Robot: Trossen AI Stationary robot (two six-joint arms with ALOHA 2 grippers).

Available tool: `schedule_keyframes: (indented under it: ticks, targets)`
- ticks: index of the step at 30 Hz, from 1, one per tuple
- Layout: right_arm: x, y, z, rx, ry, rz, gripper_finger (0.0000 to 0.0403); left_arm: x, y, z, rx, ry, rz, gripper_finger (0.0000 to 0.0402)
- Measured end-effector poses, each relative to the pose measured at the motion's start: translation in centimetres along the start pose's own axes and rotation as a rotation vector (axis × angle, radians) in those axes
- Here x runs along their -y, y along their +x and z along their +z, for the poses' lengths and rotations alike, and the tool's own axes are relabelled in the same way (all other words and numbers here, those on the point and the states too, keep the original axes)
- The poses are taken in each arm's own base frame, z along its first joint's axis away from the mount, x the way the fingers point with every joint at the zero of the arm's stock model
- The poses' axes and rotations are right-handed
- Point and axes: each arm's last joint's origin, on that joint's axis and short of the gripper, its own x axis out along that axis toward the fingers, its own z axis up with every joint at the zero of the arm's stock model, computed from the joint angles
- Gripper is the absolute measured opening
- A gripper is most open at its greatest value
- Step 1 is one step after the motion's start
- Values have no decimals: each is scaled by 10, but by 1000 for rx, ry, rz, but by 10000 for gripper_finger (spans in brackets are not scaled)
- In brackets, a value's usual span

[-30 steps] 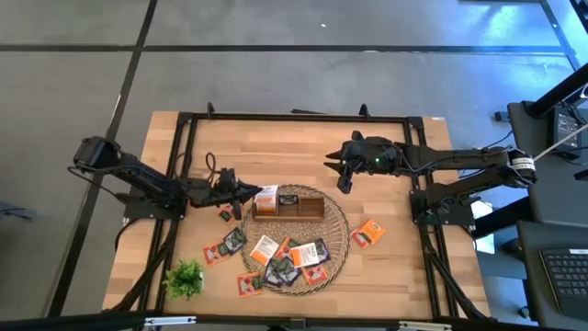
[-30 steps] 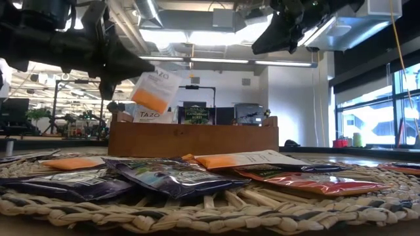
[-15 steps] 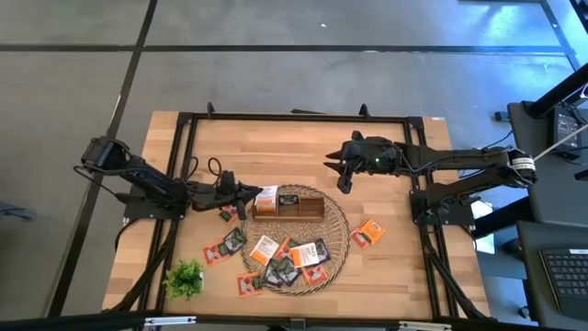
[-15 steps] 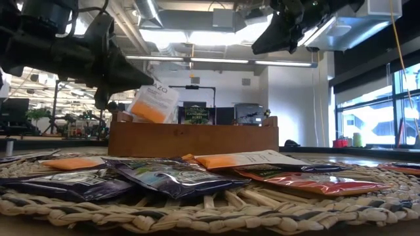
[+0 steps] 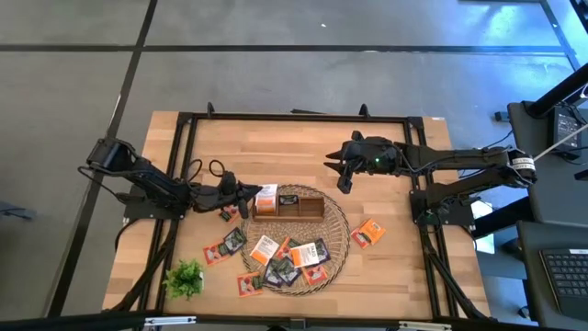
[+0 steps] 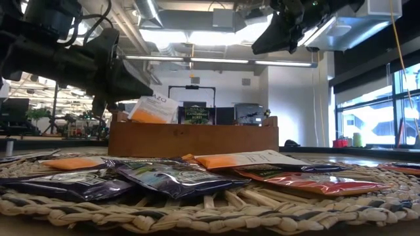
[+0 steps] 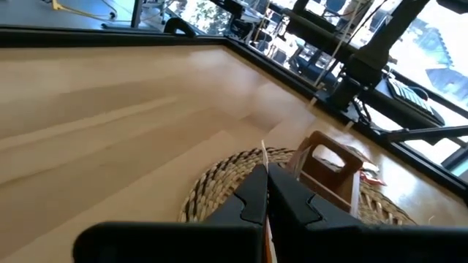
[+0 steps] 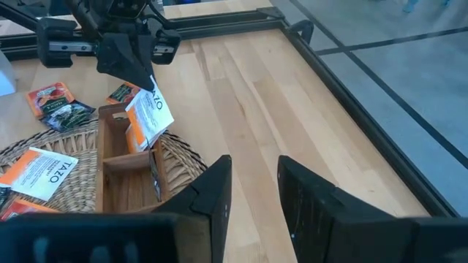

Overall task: Pick & Place Tea
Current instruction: Put the top right white tea bag into the left slot of the wooden organizer, then put the violet tea bag into the middle slot of the wooden organizer

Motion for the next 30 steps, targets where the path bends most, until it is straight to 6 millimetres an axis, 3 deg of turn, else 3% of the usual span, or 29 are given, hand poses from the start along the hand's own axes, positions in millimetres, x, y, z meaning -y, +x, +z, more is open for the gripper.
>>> schedule_keyframes:
  ticks: [5, 16, 30]
  targets:
    - [0, 0, 0, 0, 0, 0, 115, 0, 0, 1, 11, 10, 5, 18]
    - [0, 0, -1, -11, -3, -1, 115, 1, 0, 5, 69, 23, 26, 97]
    - [1, 8, 1, 24, -154, -11, 115, 13, -5, 51, 424, 132, -149, 114]
